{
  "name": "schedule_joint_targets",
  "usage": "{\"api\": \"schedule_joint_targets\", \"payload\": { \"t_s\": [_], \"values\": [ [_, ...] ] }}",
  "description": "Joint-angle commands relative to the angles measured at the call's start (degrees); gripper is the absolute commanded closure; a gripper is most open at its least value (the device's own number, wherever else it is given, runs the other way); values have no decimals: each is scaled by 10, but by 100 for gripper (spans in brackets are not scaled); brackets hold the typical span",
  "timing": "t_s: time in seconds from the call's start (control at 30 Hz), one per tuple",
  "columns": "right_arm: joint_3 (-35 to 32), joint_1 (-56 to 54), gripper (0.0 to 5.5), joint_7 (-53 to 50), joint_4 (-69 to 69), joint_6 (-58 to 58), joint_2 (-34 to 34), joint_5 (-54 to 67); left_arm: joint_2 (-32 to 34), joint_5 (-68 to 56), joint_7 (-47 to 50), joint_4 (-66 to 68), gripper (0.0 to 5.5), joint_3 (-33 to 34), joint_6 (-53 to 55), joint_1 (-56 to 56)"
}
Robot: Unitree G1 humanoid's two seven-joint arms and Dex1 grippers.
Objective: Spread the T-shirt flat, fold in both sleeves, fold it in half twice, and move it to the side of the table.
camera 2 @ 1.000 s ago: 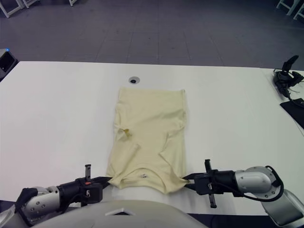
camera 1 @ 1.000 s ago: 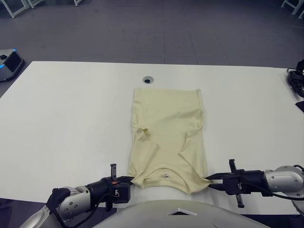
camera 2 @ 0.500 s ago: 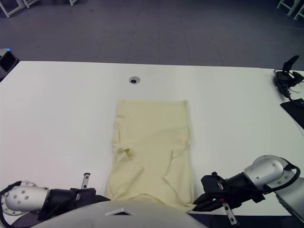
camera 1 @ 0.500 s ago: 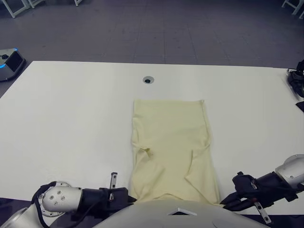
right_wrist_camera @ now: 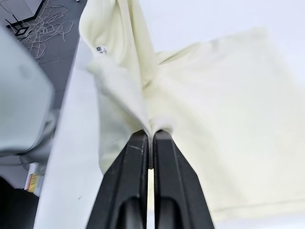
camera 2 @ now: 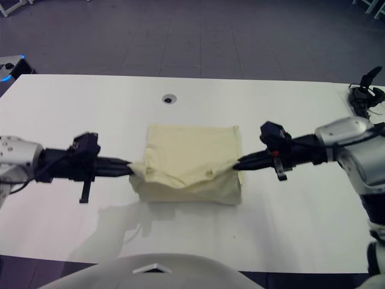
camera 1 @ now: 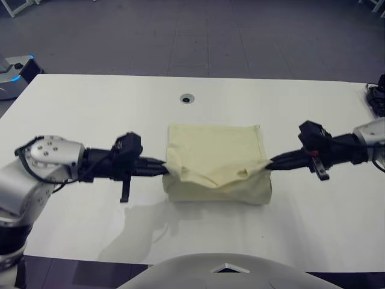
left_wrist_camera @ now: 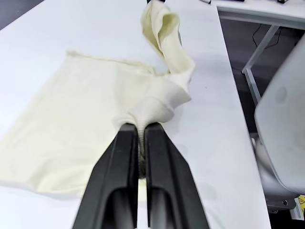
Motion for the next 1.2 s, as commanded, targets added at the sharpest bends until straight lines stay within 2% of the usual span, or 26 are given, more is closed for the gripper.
{"api": "schedule_joint_targets", "payload": {
  "t_s": [0.03, 0.3, 0.5, 0.8, 0.97, 1.0, 1.1, 1.2],
  "values": [
    [42, -105, 549, 12, 102, -27, 59, -56, -31, 34, -17, 94, 550, -40, -6, -88],
    [60, -221, 549, 32, 357, -136, 120, -168, -129, 156, -22, 325, 550, -110, -80, -243],
    [69, -252, 549, 25, 484, -198, 162, -234, -201, 232, -4, 474, 550, -125, -160, -296],
    [46, -280, 549, -73, 652, -261, 241, -298, -279, 323, 34, 703, 550, -124, -268, -347],
    [28, -294, 549, -152, 703, -297, 275, -321, -319, 356, 97, 797, 550, -110, -309, -368],
    [26, -296, 518, -183, 707, -308, 280, -330, -326, 362, 119, 813, 513, -104, -315, -375],
    [1, -294, 471, -279, 701, -342, 297, -331, -338, 347, 177, 823, 462, -62, -319, -399],
    [-15, -278, 425, -356, 664, -386, 301, -340, -321, 336, 243, 784, 415, -12, -316, -408]
  ]
}}
